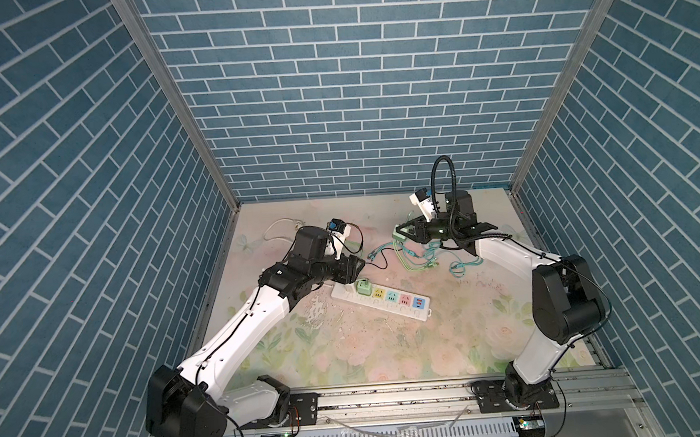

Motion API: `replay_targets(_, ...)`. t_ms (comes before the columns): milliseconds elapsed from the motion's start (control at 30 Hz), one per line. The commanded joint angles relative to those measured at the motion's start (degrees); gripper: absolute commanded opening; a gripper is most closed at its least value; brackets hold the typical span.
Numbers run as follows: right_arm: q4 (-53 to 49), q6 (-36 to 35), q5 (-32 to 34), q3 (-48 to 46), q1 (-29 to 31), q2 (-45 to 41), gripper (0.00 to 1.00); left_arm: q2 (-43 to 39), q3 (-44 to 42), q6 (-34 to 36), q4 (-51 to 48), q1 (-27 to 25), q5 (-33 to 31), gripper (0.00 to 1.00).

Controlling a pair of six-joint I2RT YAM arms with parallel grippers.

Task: Insert the plug
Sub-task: 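Open the left gripper and draw back while the right gripper lifts the charger, then carry the pale green charger over the white power strip with the right gripper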

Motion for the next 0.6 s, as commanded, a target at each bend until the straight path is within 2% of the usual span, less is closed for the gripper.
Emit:
replay_targets(0,-1.37,-7.32,0.72,-4.06,4.54,-2.16,0.0,-0.35,-1.56,-0.99,-0.92,0.33,-1.85,0.64)
replay_targets(233,2.56,-11.42,11.2,-12.93,12.15,-4.09,0.0,-1.37,-3.06,-2.86,-0.62,0.33,-2.83,0.63)
replay_targets(567,9.85,-16.26,19.19,-20.65,19.0,-6.38,0.0,-2.81,-5.0,-3.26,0.13,0.34,-2.68,0.63)
